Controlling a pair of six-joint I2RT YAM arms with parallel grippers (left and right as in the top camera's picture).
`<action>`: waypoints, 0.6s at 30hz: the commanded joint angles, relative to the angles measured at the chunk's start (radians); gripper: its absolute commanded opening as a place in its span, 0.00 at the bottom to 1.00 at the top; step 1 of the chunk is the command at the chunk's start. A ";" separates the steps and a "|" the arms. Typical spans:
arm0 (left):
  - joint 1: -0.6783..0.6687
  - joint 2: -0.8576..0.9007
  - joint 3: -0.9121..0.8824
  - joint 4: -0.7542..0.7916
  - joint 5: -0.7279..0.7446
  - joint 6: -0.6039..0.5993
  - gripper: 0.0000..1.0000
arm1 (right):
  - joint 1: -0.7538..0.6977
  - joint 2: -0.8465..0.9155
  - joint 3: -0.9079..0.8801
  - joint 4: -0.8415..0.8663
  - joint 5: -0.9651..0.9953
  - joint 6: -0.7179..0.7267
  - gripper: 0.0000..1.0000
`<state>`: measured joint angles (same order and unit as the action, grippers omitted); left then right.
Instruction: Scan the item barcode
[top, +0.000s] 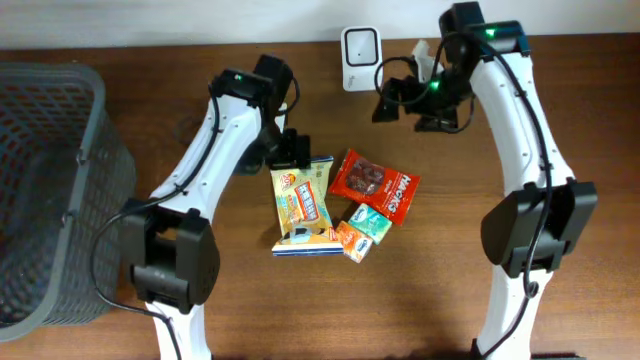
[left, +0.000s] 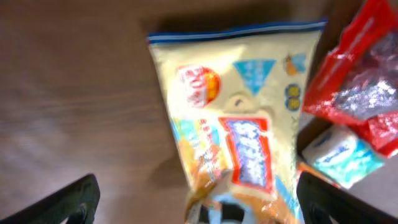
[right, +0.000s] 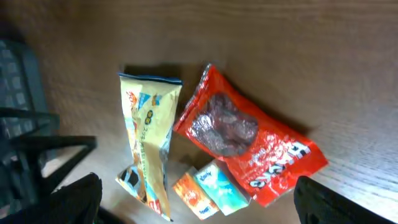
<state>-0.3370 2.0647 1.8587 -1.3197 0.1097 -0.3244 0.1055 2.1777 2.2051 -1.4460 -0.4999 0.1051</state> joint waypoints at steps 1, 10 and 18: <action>0.000 -0.017 -0.111 0.091 0.090 0.043 0.99 | -0.017 -0.011 0.016 0.003 -0.013 0.004 0.98; 0.200 -0.018 -0.118 0.168 0.013 -0.050 0.99 | 0.185 -0.011 -0.319 0.139 -0.146 -0.073 0.94; 0.227 -0.018 -0.118 0.157 -0.171 -0.102 0.99 | 0.360 -0.011 -0.671 0.554 -0.230 0.078 0.93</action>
<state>-0.1162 2.0624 1.7248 -1.1614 -0.0364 -0.4110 0.4435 2.1761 1.5612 -0.9108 -0.7090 0.1505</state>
